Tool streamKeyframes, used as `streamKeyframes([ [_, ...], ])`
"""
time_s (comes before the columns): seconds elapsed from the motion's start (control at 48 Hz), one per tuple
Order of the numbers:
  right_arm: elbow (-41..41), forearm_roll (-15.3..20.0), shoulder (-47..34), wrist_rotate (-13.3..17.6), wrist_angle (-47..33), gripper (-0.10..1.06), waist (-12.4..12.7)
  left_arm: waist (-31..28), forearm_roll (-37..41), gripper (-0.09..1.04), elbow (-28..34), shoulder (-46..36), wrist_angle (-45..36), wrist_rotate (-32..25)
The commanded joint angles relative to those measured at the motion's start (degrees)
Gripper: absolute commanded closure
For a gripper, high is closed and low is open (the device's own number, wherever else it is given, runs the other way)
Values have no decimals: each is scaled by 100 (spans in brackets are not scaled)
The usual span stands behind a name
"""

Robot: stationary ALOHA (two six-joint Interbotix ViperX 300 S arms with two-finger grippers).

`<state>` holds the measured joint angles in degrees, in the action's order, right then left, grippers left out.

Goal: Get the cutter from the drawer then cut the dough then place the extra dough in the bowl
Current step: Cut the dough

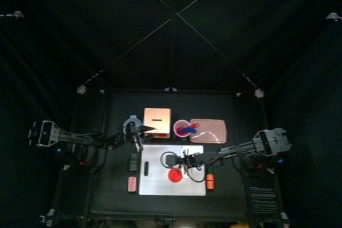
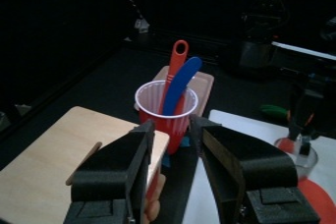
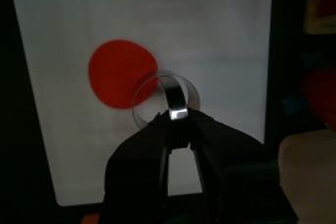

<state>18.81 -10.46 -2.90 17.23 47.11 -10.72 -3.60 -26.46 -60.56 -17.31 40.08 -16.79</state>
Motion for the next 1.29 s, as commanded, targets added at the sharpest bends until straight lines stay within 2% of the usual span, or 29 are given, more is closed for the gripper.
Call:
streamKeyframes([
  [0.021,-396,-114,-70,272,26,41,-132,9,-9,19,62,18,53,0],
  [0.146,-624,-211,-308,492,88,41,-220,18,-9,19,53,18,53,9],
  [0.458,-923,-220,-703,510,299,41,-457,158,-62,19,-9,18,53,0],
  [1.292,-809,-422,-844,510,246,41,-475,237,-88,19,-18,26,53,0],
])
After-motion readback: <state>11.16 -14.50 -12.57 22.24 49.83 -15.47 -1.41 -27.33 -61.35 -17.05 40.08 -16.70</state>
